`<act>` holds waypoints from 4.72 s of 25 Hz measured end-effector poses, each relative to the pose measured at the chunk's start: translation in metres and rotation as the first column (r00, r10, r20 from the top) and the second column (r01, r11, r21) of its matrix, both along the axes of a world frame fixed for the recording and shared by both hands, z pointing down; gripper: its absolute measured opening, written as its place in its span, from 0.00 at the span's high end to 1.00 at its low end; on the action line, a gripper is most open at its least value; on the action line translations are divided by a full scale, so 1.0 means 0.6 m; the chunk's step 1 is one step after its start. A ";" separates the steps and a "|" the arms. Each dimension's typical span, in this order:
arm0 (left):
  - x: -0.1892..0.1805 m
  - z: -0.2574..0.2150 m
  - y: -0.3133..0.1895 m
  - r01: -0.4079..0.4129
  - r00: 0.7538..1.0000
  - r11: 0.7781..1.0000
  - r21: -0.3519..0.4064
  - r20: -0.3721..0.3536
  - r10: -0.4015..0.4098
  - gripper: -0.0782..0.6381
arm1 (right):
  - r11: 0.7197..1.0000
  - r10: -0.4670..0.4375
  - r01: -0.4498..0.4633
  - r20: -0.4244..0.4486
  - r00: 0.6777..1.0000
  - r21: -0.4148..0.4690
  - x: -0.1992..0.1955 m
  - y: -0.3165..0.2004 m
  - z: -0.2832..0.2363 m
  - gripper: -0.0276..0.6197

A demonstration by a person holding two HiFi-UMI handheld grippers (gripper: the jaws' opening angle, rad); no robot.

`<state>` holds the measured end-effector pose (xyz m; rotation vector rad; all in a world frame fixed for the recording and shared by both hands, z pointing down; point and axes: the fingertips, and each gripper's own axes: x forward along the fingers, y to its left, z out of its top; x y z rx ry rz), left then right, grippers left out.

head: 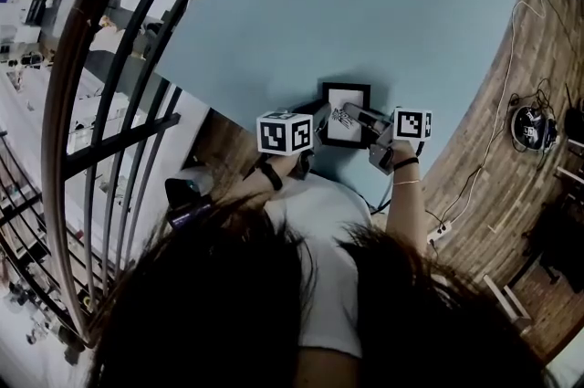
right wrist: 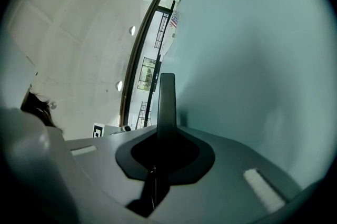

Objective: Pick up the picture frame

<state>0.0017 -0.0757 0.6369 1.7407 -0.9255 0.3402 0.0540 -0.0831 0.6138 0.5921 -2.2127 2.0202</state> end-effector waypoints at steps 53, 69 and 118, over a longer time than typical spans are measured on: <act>0.041 -0.365 -0.147 -0.293 0.956 0.667 0.685 0.227 0.187 0.71 | 0.505 0.744 -0.061 -0.398 0.537 0.861 0.201 -0.052 -0.377 0.94; 0.038 -0.348 -0.138 -0.329 0.943 0.640 0.694 0.280 0.181 0.81 | 0.442 0.790 -0.028 -0.375 0.485 0.896 0.207 -0.045 -0.372 0.94; 0.027 -0.346 -0.151 -0.364 0.927 0.616 0.698 0.339 0.163 0.81 | 0.451 0.783 -0.028 -0.380 0.492 0.892 0.209 -0.048 -0.359 0.94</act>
